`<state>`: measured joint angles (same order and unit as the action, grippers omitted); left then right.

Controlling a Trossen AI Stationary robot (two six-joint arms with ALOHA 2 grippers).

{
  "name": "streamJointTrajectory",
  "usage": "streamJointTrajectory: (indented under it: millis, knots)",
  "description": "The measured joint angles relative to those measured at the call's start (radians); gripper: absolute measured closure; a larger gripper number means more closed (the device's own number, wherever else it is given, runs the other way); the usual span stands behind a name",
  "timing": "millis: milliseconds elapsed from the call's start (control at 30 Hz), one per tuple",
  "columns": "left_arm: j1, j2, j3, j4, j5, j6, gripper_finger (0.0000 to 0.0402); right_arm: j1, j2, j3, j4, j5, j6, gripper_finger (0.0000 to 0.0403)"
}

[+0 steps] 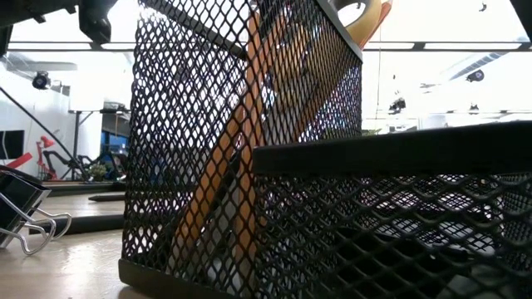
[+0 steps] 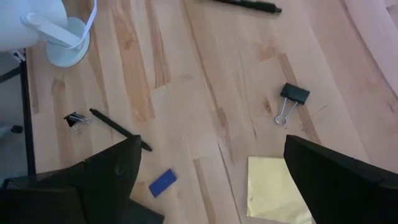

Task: Pick and place office supplies into organizer
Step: Put the sticky note into the desk organizer

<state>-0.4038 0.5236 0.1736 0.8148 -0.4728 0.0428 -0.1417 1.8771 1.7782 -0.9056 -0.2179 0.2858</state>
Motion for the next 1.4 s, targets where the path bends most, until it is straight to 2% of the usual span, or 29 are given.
streamJointTrajectory:
  millis: [200,533,667,933,1400]
  knots:
    - [0.0,-0.013,-0.023,-0.006,0.001,0.019,0.021,0.0,0.0,0.0,0.068,0.008,-0.005,0.0028]
    - [0.0,0.049,-0.071,-0.018,0.001,0.017,0.021,0.0,0.003,0.0,0.126,0.008,0.004,0.0028]
    - [0.0,0.103,-0.072,-0.017,0.001,0.017,0.021,0.0,0.003,0.0,0.161,0.008,0.018,0.0028]
    - [0.0,0.235,-0.073,-0.011,0.003,0.017,0.021,0.0,-0.005,0.0,0.123,0.005,0.059,0.0028]
    - [0.0,0.529,-0.073,-0.016,0.002,0.017,0.021,0.0,-0.005,0.0,0.133,0.009,0.054,0.0028]
